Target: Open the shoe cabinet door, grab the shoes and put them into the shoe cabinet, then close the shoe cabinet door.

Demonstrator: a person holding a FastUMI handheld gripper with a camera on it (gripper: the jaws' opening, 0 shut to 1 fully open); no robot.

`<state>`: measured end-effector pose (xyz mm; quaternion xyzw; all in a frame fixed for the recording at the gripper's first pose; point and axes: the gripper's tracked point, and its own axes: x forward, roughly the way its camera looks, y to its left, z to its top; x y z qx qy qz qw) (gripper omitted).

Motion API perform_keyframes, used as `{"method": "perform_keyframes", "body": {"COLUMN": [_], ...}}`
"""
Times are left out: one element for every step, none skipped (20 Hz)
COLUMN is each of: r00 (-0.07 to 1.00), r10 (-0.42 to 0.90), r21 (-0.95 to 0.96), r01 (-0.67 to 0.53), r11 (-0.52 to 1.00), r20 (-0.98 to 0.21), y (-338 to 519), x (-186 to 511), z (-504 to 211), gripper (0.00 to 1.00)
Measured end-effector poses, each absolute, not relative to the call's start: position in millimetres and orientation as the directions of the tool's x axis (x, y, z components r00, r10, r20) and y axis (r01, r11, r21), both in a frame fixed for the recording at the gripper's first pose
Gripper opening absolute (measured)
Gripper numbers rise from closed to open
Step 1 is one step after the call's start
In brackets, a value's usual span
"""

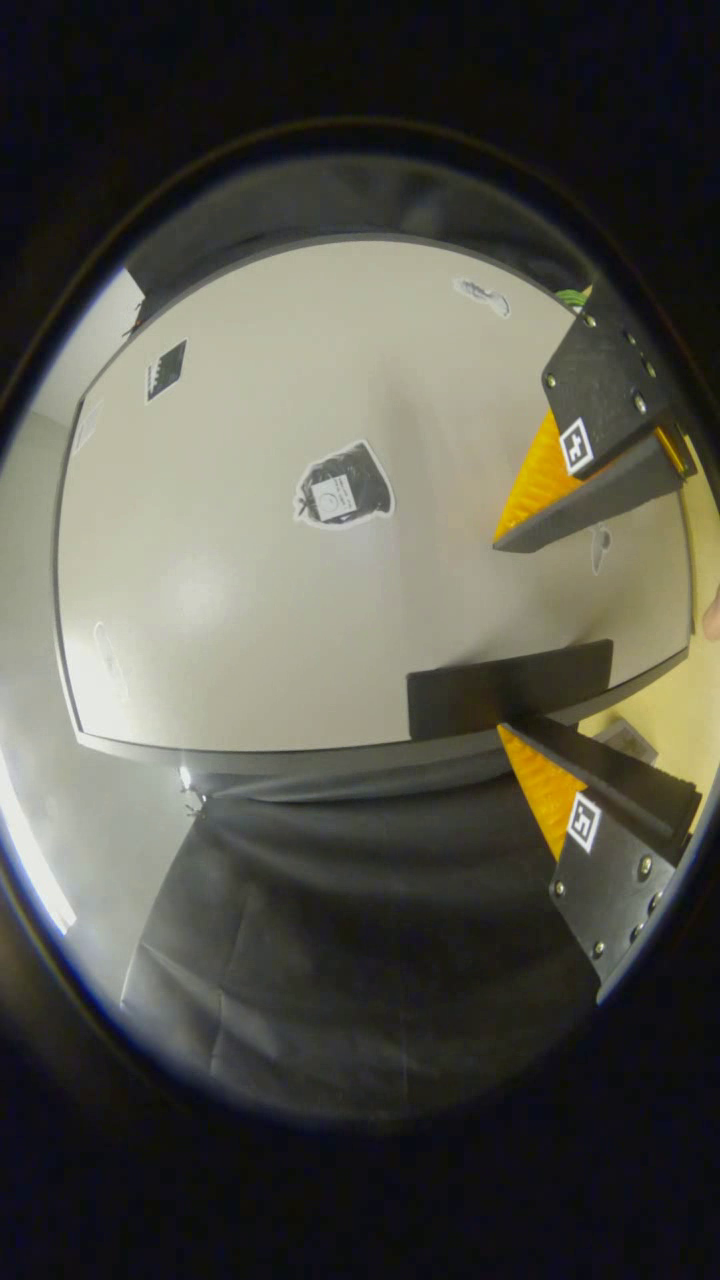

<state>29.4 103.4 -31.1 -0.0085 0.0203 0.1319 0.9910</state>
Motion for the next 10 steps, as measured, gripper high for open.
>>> {"method": "perform_keyframes", "body": {"r00": [0.964, 0.963, 0.965, 0.968, 0.973, 0.978, 0.982, 0.985, 0.988, 0.99], "r10": [0.265, 0.268, 0.263, 0.249, 0.229, 0.208, 0.186, 0.166, 0.145, 0.126], "r21": [-0.011, -0.007, -0.002, 0.001, 0.004, 0.008, 0.01, 0.01, 0.007, 0.002], "r01": [-0.266, -0.268, -0.263, -0.249, -0.229, -0.208, -0.186, -0.167, -0.145, -0.127], "r11": [0.964, 0.963, 0.965, 0.968, 0.973, 0.978, 0.982, 0.986, 0.989, 0.992], "r20": [-0.029, -0.013, 0.0, 0.013, 0.023, 0.033, 0.042, 0.049, 0.054, 0.057], "y": [103.7, 103.8, 101.9, 98.0, 91.3, 84.1, 76.0, 66.7, 55.9, 44.5], "x": [22.8, 17.5, 13.0, 9.0, 6.0, 2.6, -1.1, -5.4, -8.5, -12.7], "z": [-26.5, -21.9, -18.1, -14.2, -9.9, -6.6, -2.8, 1.2, 4.8, 8.7], "gripper": [0.99, 0.99, 0.99, 0.99, 0.99, 0.99, 0.99, 0.99, 0.99, 0.99]}}
